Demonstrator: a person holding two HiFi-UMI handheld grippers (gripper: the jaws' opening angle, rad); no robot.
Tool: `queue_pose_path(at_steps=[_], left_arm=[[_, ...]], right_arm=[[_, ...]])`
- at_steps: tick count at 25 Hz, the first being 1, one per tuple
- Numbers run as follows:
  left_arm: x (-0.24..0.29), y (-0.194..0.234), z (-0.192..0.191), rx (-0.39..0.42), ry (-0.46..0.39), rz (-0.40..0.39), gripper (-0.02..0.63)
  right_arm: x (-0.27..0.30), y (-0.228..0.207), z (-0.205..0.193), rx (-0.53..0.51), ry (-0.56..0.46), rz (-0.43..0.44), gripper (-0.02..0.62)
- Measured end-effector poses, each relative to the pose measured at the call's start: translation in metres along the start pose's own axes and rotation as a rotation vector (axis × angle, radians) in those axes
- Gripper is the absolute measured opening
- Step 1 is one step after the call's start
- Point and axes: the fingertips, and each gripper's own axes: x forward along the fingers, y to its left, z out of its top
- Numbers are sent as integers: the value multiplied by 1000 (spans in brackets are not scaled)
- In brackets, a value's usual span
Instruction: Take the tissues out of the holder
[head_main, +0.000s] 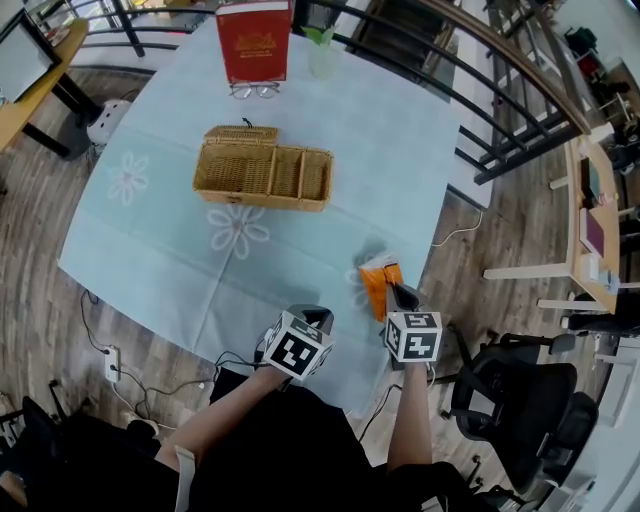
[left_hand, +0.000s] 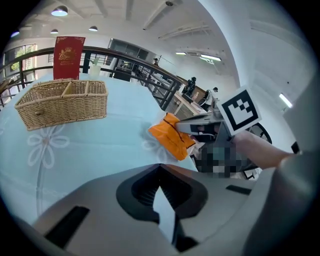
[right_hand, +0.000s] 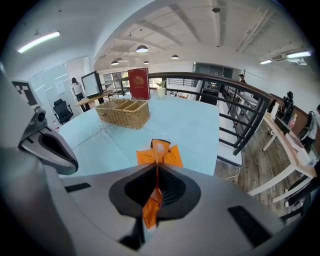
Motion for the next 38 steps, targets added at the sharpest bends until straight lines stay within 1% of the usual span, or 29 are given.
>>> queue_pose_path(at_steps=[8,16,20,22,23,24,25,31,38], left_arm=[[-2,5,-2,-12,-5,21,5],[-2,6,-1,-12,-9,21,6],[-1,6,-5,-13,1,20,6],[-1,7,-5,-15,1,22,6],[-1,8,-5,-15,2,23,5],[-1,9,-5,-14,3,24,6],[-1,10,-5,-14,2,24,5],[-1,11,-3,-17,1,26,6],[-1,8,-2,-26,0,24,6]], right_arm=[[24,12,-3,-14,31,48,12],[31,14,-5,-38,39,55,14],[31,13,-6,-29,34,53,15],[30,14,-4,-14,25,64,19],[29,16,-3,-6,20,76,43],[28,18,-2,-1,14,87,85],[26,19,-1,-2,7,92,101],[7,27,11,-23,-52,100,123],[-18,40,25,-56,-127,101,123]])
